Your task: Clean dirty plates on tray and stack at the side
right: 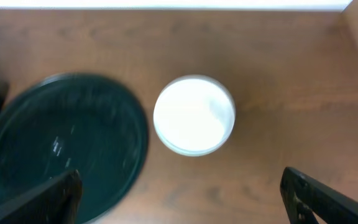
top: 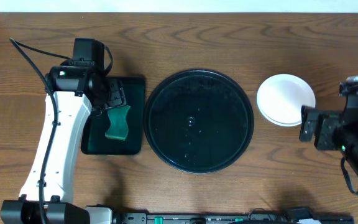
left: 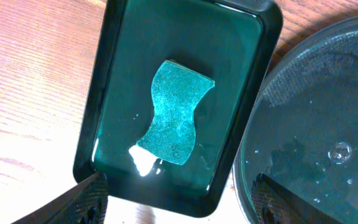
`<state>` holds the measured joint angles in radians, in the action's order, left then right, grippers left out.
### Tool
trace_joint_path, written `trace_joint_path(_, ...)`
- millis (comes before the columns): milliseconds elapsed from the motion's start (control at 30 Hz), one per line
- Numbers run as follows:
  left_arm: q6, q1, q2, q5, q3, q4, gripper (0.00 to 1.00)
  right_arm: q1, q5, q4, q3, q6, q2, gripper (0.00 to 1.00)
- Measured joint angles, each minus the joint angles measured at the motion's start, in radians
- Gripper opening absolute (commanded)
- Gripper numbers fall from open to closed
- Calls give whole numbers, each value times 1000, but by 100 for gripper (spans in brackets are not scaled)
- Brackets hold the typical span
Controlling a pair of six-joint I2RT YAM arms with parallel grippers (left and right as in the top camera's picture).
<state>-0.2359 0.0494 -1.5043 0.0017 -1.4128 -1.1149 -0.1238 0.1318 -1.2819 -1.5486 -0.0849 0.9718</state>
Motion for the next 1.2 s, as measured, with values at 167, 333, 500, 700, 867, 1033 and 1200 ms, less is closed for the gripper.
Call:
trace_joint_path(167,0,0,0,0,0,-1,75,16,13,303,242,42,-85,99)
trace_joint_path(333,0,0,0,1,0,-2,75,57,-8,654,586,61,-272,99)
trace_joint_path(500,0,0,0,5,0,-1,75,99,-25,884,926,100,-504,99)
trace_joint_path(700,0,0,0,5,0,-1,75,112,-49,1056,1224,116,-718,99)
trace_joint_path(867,0,0,0,4,0,0,75,127,-119,1184,1411,122,-851,99)
trace_joint_path(1033,0,0,0,4,0,-1,75,134,-201,1199,1523,123,-939,99)
trace_joint_path(1200,0,0,0,4,0,-1,75,142,-237,1215,1537,129,-957,99)
